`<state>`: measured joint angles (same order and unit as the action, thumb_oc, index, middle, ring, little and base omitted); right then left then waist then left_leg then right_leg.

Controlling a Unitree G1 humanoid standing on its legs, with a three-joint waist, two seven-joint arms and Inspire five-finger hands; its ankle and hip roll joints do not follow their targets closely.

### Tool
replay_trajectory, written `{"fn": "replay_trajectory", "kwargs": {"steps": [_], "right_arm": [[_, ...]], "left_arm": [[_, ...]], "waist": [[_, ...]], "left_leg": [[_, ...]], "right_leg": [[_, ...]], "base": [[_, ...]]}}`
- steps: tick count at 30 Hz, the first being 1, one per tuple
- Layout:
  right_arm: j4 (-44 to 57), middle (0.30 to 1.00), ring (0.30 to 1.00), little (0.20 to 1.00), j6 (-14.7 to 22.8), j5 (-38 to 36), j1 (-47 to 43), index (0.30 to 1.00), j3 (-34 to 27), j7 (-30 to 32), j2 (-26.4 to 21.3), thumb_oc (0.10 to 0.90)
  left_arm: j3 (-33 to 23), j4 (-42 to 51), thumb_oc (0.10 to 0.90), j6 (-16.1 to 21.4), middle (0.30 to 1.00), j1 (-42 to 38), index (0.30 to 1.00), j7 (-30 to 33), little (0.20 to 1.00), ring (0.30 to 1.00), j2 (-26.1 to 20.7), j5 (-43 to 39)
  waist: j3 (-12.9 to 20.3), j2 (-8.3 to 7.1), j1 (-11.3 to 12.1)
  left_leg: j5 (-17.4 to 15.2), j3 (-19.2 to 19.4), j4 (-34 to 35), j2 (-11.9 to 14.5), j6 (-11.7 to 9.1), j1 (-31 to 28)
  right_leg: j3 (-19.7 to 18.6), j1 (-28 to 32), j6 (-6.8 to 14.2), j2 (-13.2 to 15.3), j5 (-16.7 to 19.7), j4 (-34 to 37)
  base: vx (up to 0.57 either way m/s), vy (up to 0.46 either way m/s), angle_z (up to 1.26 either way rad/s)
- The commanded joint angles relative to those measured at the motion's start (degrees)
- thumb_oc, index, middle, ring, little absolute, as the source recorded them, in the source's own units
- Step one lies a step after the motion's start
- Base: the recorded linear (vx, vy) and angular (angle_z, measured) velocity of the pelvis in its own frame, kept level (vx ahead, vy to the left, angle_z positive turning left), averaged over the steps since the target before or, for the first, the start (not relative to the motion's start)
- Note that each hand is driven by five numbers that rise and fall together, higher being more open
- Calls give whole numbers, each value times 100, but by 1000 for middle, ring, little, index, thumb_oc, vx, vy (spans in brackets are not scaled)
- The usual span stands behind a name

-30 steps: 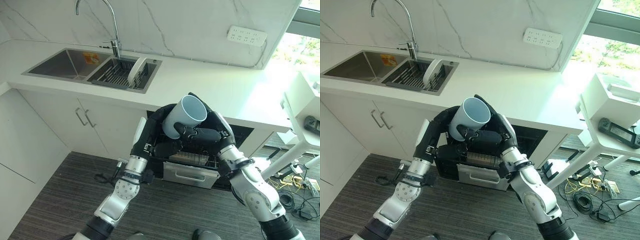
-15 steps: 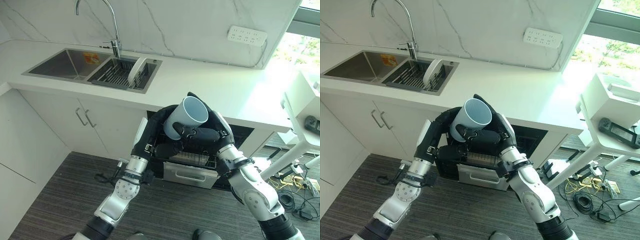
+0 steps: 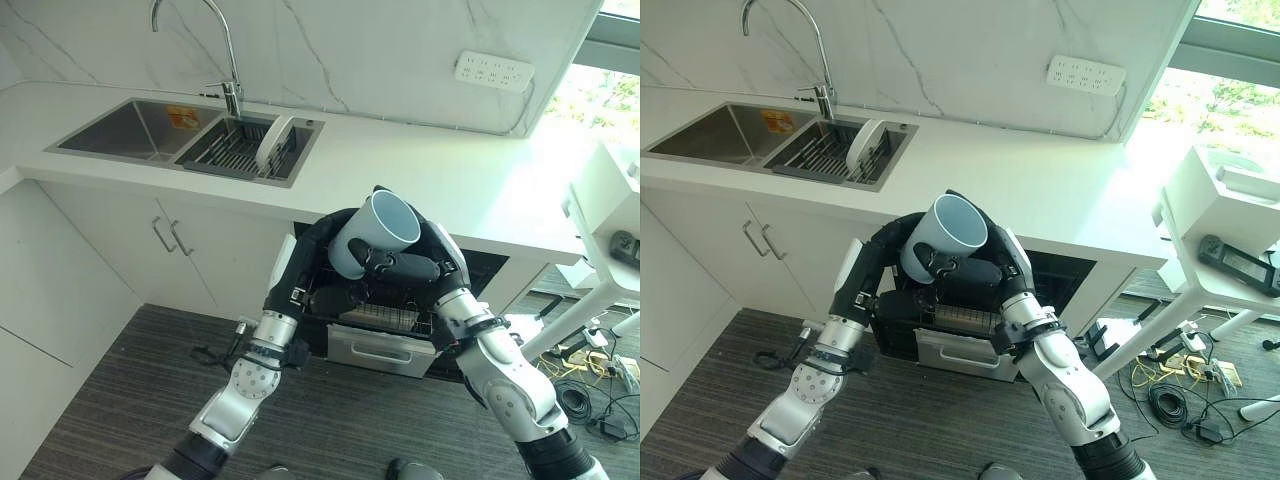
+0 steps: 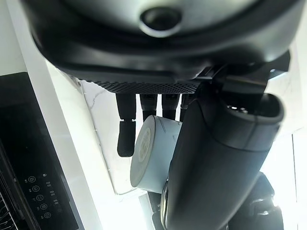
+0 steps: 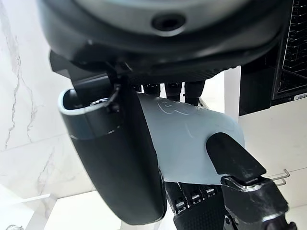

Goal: Place the dishes in the dishwasher.

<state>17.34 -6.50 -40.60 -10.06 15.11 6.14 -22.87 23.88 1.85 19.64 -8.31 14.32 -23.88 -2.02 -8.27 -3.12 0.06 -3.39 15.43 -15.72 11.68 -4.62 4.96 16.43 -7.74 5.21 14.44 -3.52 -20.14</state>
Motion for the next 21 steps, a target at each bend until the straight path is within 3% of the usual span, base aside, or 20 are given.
{"fn": "replay_trajectory", "kwargs": {"steps": [1, 6, 8, 9, 11, 21], "right_arm": [[383, 300, 300, 300, 798, 209, -841, 300, -258, 95, 171, 400], [397, 300, 300, 300, 883, 325, -802, 300, -287, 236, 157, 400], [411, 300, 300, 300, 929, 360, -751, 300, -328, 258, 140, 400], [414, 300, 300, 300, 938, 377, -713, 300, -357, 261, 124, 400], [394, 300, 300, 300, 979, 375, -666, 300, -415, 257, 89, 400], [377, 300, 300, 300, 1162, 425, -301, 300, -707, 244, -29, 400]], "left_arm": [[222, 741, 400, 388, 300, -817, 300, -65, 300, 300, 16, -60], [136, 708, 400, 286, 300, -722, 300, 49, 300, 300, 17, -301], [69, 690, 549, 292, 524, -671, 524, 127, 524, 524, 24, -339], [3, 698, 709, 287, 764, -627, 764, 167, 764, 764, 18, -374], [-94, 680, 800, 322, 900, -558, 900, 227, 900, 900, 9, -426], [-777, 699, 800, 536, 900, -259, 900, 594, 900, 900, -39, -525]], "waist": [[216, 24, -28], [206, 45, -25], [195, 47, -24], [194, 46, -21], [189, 47, -18], [155, 57, 5]], "left_leg": [[-1026, -558, -147, -14, 27, -333], [-1029, -561, -147, -30, 33, -333], [-1027, -565, -147, -36, 35, -332], [-1027, -570, -147, -37, 34, -332], [-1023, -572, -147, -38, 35, -332], [-1010, -583, -147, -33, 22, -330]], "right_leg": [[-165, 419, 433, 22, -450, 295], [-178, 410, 438, 30, -443, 295], [-184, 408, 439, 29, -438, 295], [-187, 407, 437, 29, -439, 295], [-189, 408, 431, 26, -438, 295], [-169, 411, 420, 39, -436, 295]], "base": [[0, 0, 0], [0, 0, 0], [0, 0, 0], [0, 0, 0], [0, 0, 0], [0, 0, 0]]}}
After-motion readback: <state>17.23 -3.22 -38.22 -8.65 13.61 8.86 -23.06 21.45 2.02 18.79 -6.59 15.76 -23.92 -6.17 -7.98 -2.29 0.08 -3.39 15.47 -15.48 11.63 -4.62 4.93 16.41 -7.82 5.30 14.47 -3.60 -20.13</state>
